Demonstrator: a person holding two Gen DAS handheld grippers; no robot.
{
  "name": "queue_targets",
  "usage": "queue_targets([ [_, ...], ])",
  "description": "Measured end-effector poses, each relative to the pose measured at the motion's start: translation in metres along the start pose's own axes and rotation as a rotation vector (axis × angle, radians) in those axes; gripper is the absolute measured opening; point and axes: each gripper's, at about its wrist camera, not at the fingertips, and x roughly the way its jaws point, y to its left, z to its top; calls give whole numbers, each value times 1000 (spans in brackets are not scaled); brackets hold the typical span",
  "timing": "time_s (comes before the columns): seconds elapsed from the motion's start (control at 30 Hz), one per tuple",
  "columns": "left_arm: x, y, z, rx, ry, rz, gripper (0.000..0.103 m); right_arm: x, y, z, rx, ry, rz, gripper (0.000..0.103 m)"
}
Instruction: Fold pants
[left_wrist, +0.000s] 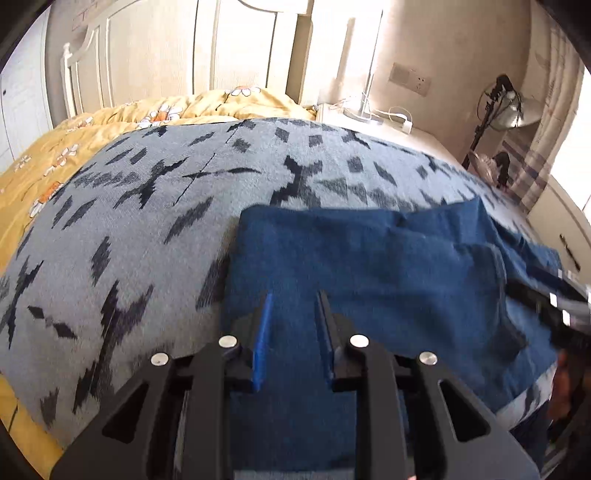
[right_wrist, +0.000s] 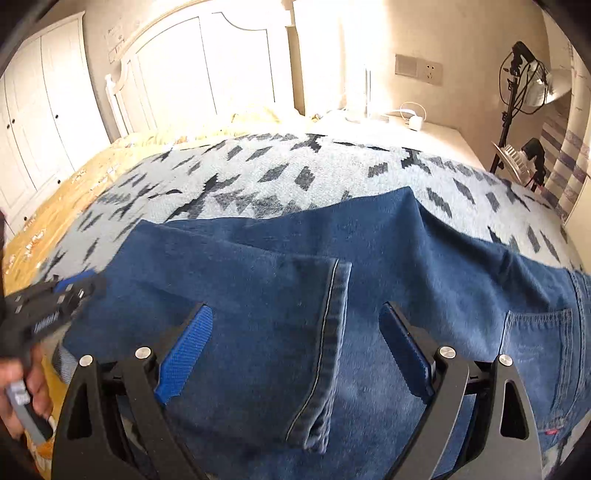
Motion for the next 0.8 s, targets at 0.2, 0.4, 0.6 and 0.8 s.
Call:
queue_targets([
  [0.2, -16, -14, -63, 119, -73, 55, 30, 59, -9, 6, -52, 148, -99, 79],
  [0.4, -38, -7, -80, 61, -90, 5, 47, 46, -21, 0, -12, 105, -139, 79],
  [0.6, -60, 9, -87, -2, -114, 25, 48, 26, -29, -4, 3, 71, -168, 83],
  [0.8, -69, 24, -73, -75, -161, 36, 58, -20, -9, -19, -26, 5, 6, 85],
])
